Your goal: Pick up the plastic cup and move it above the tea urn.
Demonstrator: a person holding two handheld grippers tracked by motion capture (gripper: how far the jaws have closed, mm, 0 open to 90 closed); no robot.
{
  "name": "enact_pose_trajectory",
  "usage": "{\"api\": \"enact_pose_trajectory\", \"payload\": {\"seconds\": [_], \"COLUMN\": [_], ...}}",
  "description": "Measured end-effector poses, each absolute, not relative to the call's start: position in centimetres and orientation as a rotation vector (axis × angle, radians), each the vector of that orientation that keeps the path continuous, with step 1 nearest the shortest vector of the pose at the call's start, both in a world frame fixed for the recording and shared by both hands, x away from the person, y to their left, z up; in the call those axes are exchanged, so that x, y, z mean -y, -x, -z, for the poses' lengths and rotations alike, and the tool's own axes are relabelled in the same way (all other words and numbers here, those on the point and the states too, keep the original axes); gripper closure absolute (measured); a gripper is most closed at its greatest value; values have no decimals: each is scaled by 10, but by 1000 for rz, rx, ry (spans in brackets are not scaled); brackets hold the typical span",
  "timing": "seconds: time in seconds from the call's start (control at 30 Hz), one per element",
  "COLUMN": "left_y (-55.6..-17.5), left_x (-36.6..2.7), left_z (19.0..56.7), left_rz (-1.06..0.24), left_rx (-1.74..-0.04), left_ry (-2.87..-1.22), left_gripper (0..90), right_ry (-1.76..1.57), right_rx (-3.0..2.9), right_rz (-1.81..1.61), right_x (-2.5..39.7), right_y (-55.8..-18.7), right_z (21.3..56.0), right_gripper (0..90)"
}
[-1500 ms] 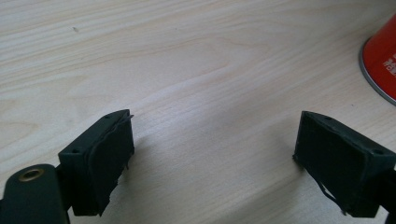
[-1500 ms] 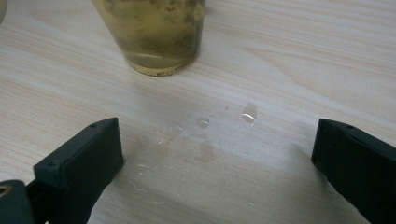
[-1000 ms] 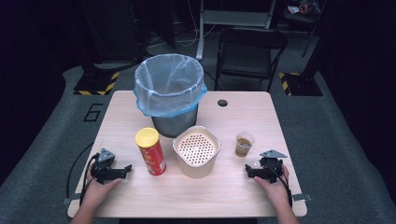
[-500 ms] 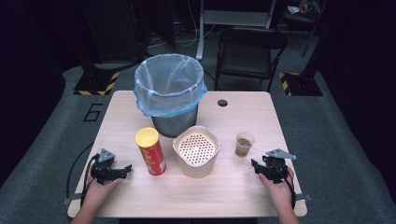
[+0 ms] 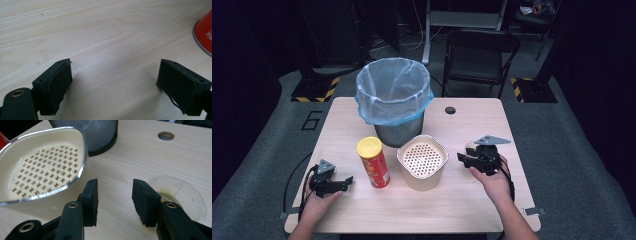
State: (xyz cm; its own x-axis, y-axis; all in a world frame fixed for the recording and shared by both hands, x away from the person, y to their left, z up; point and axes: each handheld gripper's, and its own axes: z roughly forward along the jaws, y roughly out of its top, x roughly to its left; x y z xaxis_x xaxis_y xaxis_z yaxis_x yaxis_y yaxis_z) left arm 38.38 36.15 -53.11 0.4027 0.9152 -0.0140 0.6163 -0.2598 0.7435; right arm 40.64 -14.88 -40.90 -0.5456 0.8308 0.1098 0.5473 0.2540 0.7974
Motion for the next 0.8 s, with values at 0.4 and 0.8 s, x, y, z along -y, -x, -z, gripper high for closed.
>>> {"api": "enact_pose_trajectory", "payload": {"seconds": [0.4,0.8], "left_y": [-384,-384], "left_x": [-362,-362], "left_z": [530,531], "left_rz": [-553,-564], "left_rx": [-1304,-1303], "left_ry": [-1996,-1980], "left_gripper": [123,123], "right_ry": [-1202,-1138], "right_rx": [-2301,-2346], "right_rz": [-1191,-1131], "right_x": [109,100], "right_y": [-428,-427], "right_z": [409,414], "right_gripper": [616,760]}}
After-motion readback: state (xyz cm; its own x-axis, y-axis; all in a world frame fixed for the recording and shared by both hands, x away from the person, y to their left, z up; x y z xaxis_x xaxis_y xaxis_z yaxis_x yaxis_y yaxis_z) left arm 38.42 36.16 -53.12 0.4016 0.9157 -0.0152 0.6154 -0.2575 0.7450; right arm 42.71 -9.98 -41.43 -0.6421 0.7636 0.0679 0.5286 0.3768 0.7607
